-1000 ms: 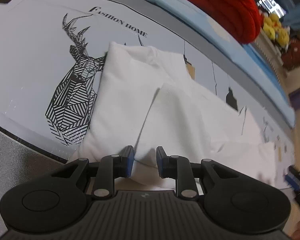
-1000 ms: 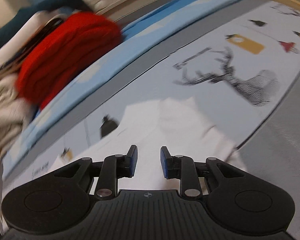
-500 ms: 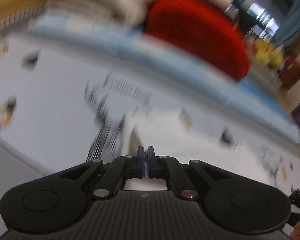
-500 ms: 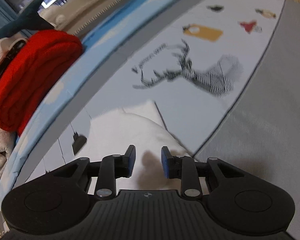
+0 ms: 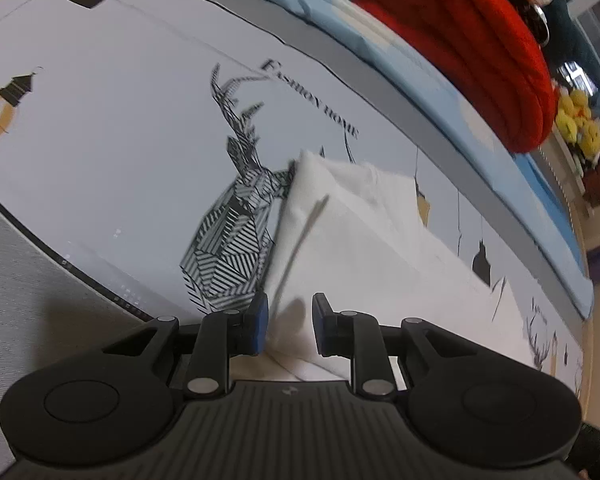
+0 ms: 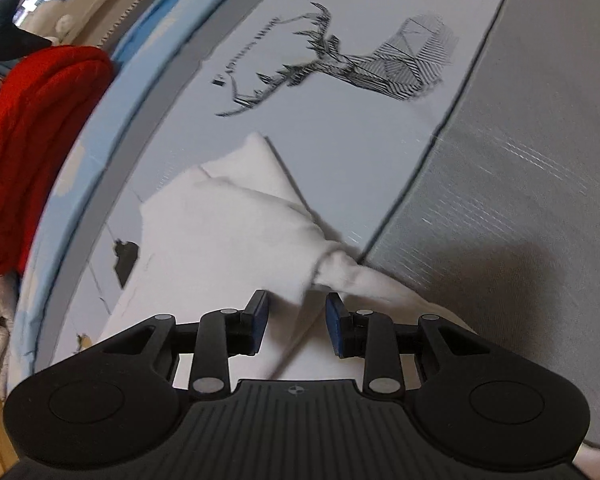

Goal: Fold small clothes

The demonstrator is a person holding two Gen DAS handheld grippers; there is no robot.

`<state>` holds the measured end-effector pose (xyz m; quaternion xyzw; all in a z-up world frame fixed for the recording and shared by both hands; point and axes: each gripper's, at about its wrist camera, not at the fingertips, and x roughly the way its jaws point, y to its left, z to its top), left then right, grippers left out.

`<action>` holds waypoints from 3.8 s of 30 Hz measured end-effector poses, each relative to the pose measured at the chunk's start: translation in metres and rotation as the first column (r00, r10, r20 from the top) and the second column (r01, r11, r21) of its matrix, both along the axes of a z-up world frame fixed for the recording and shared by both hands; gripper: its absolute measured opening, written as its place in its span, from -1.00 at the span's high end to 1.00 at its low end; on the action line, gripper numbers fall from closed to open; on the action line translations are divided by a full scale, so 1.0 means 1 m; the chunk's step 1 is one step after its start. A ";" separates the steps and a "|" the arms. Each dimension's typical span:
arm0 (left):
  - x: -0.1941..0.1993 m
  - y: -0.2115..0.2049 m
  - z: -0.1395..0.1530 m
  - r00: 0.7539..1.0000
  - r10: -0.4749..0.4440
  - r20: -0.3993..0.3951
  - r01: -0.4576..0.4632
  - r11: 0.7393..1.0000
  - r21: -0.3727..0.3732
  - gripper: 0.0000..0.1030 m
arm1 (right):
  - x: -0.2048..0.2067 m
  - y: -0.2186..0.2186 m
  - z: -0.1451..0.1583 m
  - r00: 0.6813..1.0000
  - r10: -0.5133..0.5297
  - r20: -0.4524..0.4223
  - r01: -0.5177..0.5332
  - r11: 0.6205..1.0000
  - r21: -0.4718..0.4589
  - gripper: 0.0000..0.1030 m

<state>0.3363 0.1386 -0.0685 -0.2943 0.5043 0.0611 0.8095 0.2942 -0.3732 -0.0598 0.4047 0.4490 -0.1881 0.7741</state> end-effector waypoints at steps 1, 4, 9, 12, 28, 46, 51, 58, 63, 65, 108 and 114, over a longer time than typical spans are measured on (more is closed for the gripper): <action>0.001 -0.003 -0.003 1.000 -0.010 -0.004 0.010 1.000 0.005 0.52 | 0.001 0.000 0.001 1.000 0.006 0.014 -0.006 1.000 0.000 0.36; 0.003 -0.012 -0.006 0.999 -0.044 -0.016 0.045 0.997 0.063 0.57 | 0.003 -0.004 0.001 0.999 0.010 0.036 -0.010 1.000 0.014 0.85; -0.007 -0.023 0.021 0.994 -0.073 0.079 0.056 0.978 0.203 0.99 | -0.008 -0.007 0.020 0.985 -0.024 0.172 0.011 0.997 0.074 0.93; -0.015 -0.027 0.044 0.985 -0.081 0.151 0.033 0.956 0.292 1.00 | -0.017 -0.001 0.037 0.957 -0.020 0.289 0.014 1.000 0.023 0.94; -0.004 -0.013 0.004 1.000 -0.024 -0.009 0.025 0.988 0.150 0.99 | -0.010 -0.020 -0.004 0.997 -0.047 0.053 0.040 0.990 0.133 0.86; -0.011 -0.013 0.026 0.996 -0.010 0.091 -0.004 0.989 0.149 0.93 | -0.022 0.006 0.035 0.989 0.018 0.150 0.001 0.992 -0.125 0.88; -0.001 -0.016 0.006 0.999 -0.029 0.036 0.028 0.999 0.039 0.84 | -0.012 -0.001 0.031 0.979 0.034 0.201 -0.013 0.995 -0.103 0.87; 0.000 -0.007 -0.004 1.000 -0.005 -0.013 0.005 1.000 0.024 0.84 | -0.009 -0.035 -0.012 0.995 -0.097 -0.039 0.095 0.995 -0.041 0.74; 0.004 -0.007 -0.003 1.000 0.008 0.018 -0.009 0.999 0.046 0.51 | -0.007 -0.017 0.024 0.992 0.000 0.126 0.019 0.989 -0.148 0.57; 0.007 -0.008 -0.008 1.000 0.007 -0.008 -0.007 0.998 0.066 0.50 | -0.003 -0.012 0.027 0.990 0.030 0.141 -0.007 0.987 -0.161 0.54; -0.063 -0.069 0.053 0.915 -0.375 0.149 0.295 0.874 0.386 0.27 | -0.023 0.009 0.049 0.977 0.169 0.128 -0.128 0.951 -0.281 0.47; -0.137 -0.074 0.090 0.912 -0.367 0.180 0.261 0.862 0.435 0.00 | -0.095 0.039 0.118 0.906 0.295 0.302 -0.153 0.896 -0.416 0.47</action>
